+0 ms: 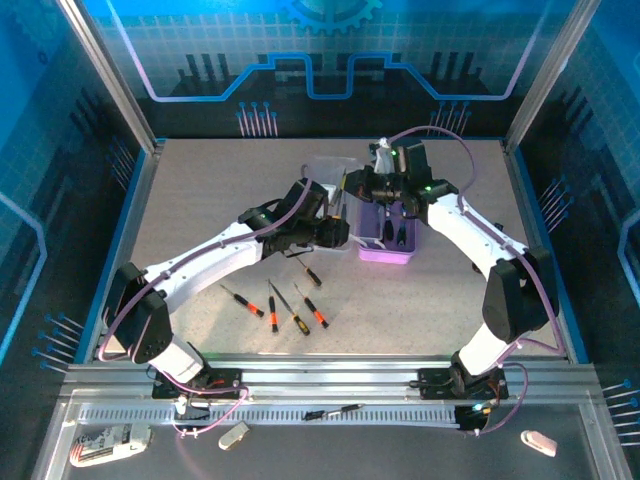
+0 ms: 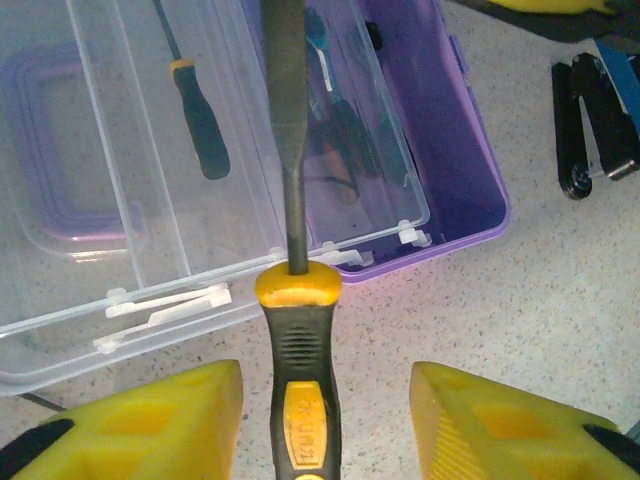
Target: Pack the tool kit
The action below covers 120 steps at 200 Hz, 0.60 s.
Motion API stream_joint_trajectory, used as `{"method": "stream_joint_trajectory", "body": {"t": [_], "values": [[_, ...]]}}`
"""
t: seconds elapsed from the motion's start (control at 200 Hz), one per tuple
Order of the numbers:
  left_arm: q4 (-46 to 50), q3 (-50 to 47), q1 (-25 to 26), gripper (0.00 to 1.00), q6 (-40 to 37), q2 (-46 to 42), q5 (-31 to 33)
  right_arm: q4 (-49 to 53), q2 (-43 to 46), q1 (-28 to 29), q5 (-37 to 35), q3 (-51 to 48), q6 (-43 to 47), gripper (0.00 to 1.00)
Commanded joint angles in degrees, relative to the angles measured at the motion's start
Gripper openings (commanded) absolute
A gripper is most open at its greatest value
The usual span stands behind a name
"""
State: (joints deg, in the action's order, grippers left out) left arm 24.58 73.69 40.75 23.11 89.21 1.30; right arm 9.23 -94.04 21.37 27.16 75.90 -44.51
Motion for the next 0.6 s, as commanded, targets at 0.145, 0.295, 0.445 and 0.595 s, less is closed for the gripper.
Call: {"method": "stream_joint_trajectory", "body": {"t": [0.145, 0.295, 0.445, 0.595], "values": [[0.8, -1.8, 0.2, 0.89, -2.2, -7.8, 7.8, 2.8, -2.9, -1.1, -2.9, 6.2, 3.8, 0.0], [0.2, -5.5, -1.0, 0.99, -0.8, -12.4, 14.2, 4.5, -4.7, -4.1, -3.7, 8.3, 5.4, 0.0], [1.4, -8.9, -3.9, 0.99, 1.9, -15.2, 16.1, 6.8, -7.4, -8.8, -3.1, 9.9, 7.0, 0.01], [2.4, -11.8, -5.7, 0.99, 3.7, -16.5, 16.4, 8.9, -10.8, -12.2, -4.1, 12.0, 9.6, 0.01]]}}
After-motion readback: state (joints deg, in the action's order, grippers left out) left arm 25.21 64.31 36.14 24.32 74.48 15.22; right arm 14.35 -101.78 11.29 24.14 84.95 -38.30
